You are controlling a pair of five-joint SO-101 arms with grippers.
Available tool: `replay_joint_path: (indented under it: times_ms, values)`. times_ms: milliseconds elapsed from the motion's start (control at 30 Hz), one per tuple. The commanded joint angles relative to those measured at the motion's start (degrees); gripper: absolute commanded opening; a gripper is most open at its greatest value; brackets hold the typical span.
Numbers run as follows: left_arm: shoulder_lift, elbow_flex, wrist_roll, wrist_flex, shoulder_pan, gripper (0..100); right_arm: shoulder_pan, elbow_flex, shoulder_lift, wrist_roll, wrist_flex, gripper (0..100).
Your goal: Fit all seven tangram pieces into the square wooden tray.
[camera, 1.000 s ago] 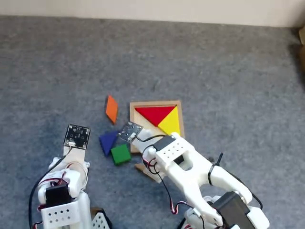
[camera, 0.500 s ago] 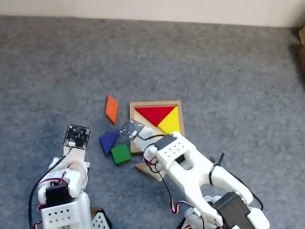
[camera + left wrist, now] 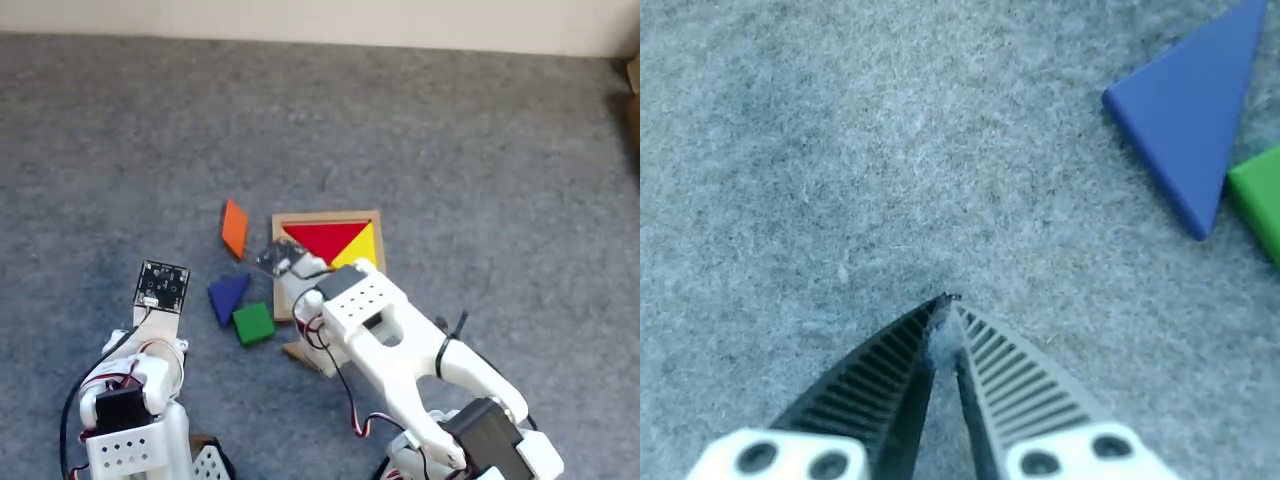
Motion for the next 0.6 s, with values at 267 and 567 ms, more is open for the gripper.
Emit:
replay_joint_path:
  times_ms: [267,567]
  values:
    - [-0.3,1.1,0.4,0.2,-0.3,1,-0.5,-11.6,-0.3,-25.2,-0.3,12.3]
    - [-0.3,1.1,0.4,0.2,-0.3,1,-0.5,-10.9,-0.2,-50.1,-10.7,12.7]
